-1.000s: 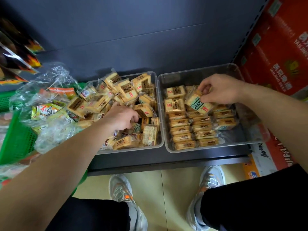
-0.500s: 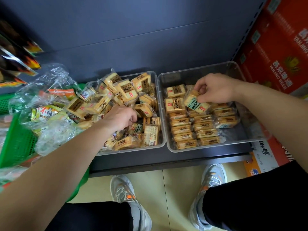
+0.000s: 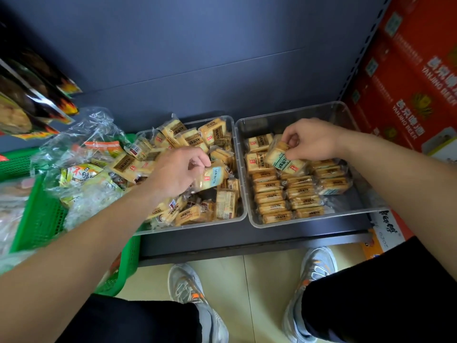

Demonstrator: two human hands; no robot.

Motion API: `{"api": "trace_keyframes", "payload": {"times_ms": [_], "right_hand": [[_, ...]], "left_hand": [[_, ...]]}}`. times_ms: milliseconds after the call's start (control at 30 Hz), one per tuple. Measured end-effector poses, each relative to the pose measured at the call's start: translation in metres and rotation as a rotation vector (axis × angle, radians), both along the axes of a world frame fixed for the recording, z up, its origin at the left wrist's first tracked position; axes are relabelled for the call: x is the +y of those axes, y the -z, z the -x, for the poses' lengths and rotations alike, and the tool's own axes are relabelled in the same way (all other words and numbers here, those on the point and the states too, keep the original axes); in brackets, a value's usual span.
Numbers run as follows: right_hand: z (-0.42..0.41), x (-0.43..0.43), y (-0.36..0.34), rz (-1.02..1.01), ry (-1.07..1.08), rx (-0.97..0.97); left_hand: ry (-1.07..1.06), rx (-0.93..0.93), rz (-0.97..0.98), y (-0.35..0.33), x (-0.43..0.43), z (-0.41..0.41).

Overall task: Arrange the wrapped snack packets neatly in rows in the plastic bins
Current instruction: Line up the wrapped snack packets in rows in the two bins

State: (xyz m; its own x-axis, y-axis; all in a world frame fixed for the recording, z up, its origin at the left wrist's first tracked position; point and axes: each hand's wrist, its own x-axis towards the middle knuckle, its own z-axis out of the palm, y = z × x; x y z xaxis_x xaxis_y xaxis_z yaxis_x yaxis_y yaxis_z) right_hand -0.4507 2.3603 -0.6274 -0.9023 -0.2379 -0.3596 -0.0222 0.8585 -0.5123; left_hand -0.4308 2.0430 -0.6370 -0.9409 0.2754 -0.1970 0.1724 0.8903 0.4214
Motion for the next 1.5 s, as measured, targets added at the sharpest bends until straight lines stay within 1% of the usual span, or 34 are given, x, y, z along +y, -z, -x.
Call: {"api": "trace_keyframes", "payload": {"times_ms": [67,167,233,300,367,433,500,567,633,733,833,867,1000,1100,1200,1333,1500], "right_hand": [[-0.005,-0.004,-0.004,0.011,-0.015,-0.012],[-0.012,-0.009,-0.007,0.005,-0.048,-0.048],[-0.016,-0.011,-0.006,0.006,-0.05,-0.08],[-0.019,-0.009,-0.007,0.04,-0.02,-0.112],[-0.022,-0.001,-0.008,0.104,0.028,-0.16],[-0.025,0.011,-0.012,0.13,0.067,-0.194],[-0.028,0.028,-0.015,0.148,0.1,-0.219],[-0.033,0.047,-0.017,0.174,0.14,-0.247],[-0.041,0.07,-0.016,0.168,0.19,-0.279],[-0.052,0.101,-0.004,0.061,0.206,-0.273],[-0.06,0.117,0.016,-0.064,0.187,-0.234],[-0.061,0.119,0.023,-0.118,0.161,-0.234],[-0.059,0.115,0.046,-0.309,0.022,-0.209],[-0.057,0.108,0.052,-0.474,-0.117,-0.18],[-0.052,0.103,0.058,-0.604,-0.245,-0.108],[-0.05,0.091,0.068,-0.636,-0.299,-0.081],[-0.048,0.088,0.09,-0.592,-0.32,-0.075]], "left_hand": [[-0.014,-0.07,-0.078,0.003,0.003,-0.014],[0.041,-0.212,-0.038,0.022,0.008,-0.028],[0.05,-0.242,-0.018,0.03,0.012,-0.03],[0.013,-0.265,-0.049,0.034,0.015,-0.027],[-0.01,-0.339,-0.063,0.035,0.018,-0.025],[0.009,-0.394,0.009,0.037,0.023,-0.026],[0.024,-0.382,0.048,0.036,0.027,-0.025],[0.043,-0.311,0.053,0.023,0.031,-0.024],[0.032,-0.233,-0.012,0.0,0.036,-0.023],[-0.007,-0.226,-0.219,-0.033,0.05,-0.023],[-0.019,-0.281,-0.417,-0.037,0.075,-0.019],[-0.014,-0.293,-0.455,-0.032,0.084,-0.017],[-0.04,-0.32,-0.519,-0.011,0.117,-0.002],[-0.102,-0.357,-0.575,0.002,0.136,0.012],[-0.113,-0.336,-0.532,0.013,0.147,0.02],[-0.146,-0.355,-0.504,0.029,0.152,0.022],[-0.121,-0.361,-0.516,0.044,0.155,0.021]]}}
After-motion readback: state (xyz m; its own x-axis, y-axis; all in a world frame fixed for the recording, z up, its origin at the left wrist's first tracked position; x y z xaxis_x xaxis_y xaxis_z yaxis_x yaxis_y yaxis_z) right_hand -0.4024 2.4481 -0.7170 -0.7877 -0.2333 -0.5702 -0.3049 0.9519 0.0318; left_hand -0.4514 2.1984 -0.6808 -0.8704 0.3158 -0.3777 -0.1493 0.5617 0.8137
